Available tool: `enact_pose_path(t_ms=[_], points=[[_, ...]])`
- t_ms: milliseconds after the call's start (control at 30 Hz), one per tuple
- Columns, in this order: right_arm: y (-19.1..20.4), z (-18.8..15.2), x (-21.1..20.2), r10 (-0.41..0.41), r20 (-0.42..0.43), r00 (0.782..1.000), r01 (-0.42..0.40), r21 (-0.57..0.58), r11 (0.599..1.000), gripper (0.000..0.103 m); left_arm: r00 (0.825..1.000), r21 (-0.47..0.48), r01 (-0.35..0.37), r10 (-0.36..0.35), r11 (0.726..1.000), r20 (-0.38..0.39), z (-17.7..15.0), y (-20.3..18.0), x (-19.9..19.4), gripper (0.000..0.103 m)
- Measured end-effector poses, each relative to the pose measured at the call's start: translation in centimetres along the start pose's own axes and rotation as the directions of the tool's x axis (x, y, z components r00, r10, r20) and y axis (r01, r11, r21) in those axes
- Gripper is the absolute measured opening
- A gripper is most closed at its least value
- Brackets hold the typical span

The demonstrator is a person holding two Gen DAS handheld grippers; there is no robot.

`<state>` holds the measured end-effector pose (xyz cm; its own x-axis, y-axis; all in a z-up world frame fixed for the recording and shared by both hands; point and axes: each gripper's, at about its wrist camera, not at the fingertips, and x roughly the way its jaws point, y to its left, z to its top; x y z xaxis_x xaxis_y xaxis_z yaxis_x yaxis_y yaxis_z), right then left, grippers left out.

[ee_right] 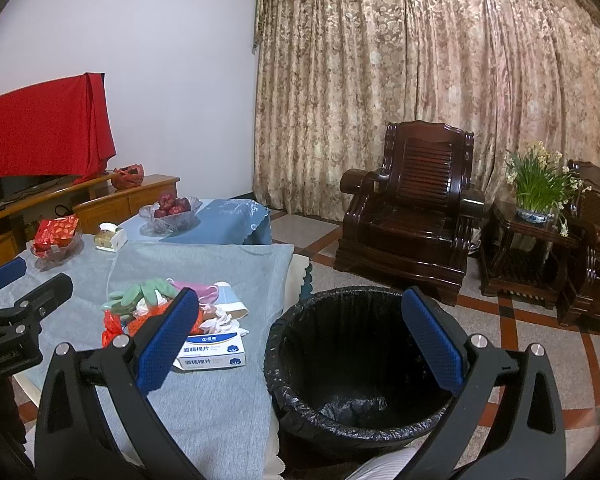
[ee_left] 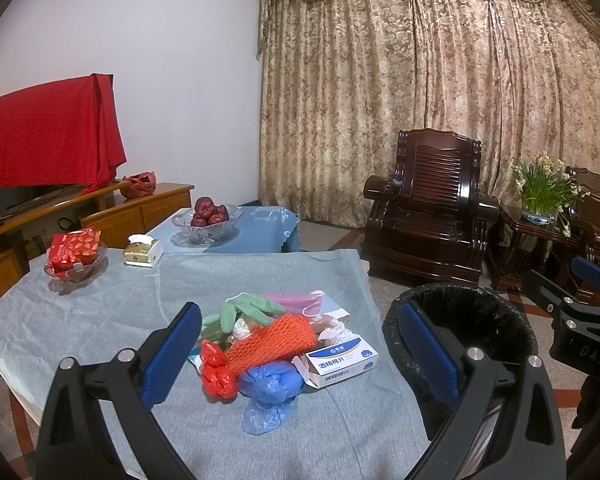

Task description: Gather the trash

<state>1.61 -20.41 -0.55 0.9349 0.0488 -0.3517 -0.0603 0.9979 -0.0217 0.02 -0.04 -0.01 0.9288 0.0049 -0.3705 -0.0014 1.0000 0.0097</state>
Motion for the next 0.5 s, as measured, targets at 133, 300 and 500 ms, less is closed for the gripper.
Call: enact_pose_path(t_ms=[133, 300, 500], points=[[-0.02, -0.05, 0.02, 0.000, 0.000, 1.000, 0.000, 0.001, 1.000, 0.098, 1.000, 0.000, 0.000, 0.000, 1.000, 0.000, 0.00, 0.00, 0.00, 0.097], [-0.04, 0.05, 0.00, 0.000, -0.001, 1.000, 0.000, 0.001, 1.000, 0.098, 1.000, 0.000, 0.000, 0.000, 1.000, -0.001, 0.00, 0.00, 0.00, 0.097], [-0.06, 0.04, 0.01, 0.001, -0.002, 1.000, -0.001, 0.001, 1.000, 0.098, 1.000, 0.001, 0.000, 0.000, 1.000, -0.001, 0.00, 0.01, 0.01, 0.097]])
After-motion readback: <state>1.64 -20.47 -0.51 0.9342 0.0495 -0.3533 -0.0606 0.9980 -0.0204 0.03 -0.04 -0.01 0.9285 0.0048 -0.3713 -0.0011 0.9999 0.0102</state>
